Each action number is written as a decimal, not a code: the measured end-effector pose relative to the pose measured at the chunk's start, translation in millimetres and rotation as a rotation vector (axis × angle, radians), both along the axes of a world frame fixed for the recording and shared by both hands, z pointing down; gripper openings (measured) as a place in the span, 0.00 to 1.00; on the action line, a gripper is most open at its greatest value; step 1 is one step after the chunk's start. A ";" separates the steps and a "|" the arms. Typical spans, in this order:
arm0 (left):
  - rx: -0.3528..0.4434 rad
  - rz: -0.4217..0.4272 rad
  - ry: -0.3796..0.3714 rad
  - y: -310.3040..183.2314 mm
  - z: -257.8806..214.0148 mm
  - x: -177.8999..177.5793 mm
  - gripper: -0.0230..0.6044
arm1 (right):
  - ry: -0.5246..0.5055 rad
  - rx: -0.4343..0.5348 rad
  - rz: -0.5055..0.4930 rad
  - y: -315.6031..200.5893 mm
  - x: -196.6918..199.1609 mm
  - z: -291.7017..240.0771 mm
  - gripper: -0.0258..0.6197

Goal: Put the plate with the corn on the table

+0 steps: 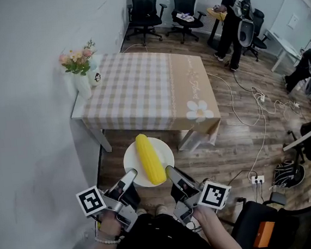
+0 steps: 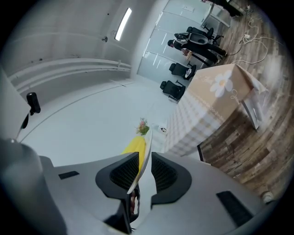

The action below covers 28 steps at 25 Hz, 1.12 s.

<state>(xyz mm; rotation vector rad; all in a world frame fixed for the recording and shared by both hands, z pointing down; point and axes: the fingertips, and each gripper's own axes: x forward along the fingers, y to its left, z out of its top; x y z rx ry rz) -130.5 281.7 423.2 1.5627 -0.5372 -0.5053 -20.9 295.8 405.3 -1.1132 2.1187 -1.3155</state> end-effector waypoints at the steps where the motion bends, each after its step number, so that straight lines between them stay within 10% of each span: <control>1: 0.000 0.000 -0.002 0.7 0.1 1.1 0.08 | -0.003 -0.009 0.000 0.2 0.5 1.5 0.18; 28: 0.011 -0.074 -0.012 34.3 -5.6 59.3 0.08 | -0.040 0.003 -0.043 23.5 59.7 -4.6 0.15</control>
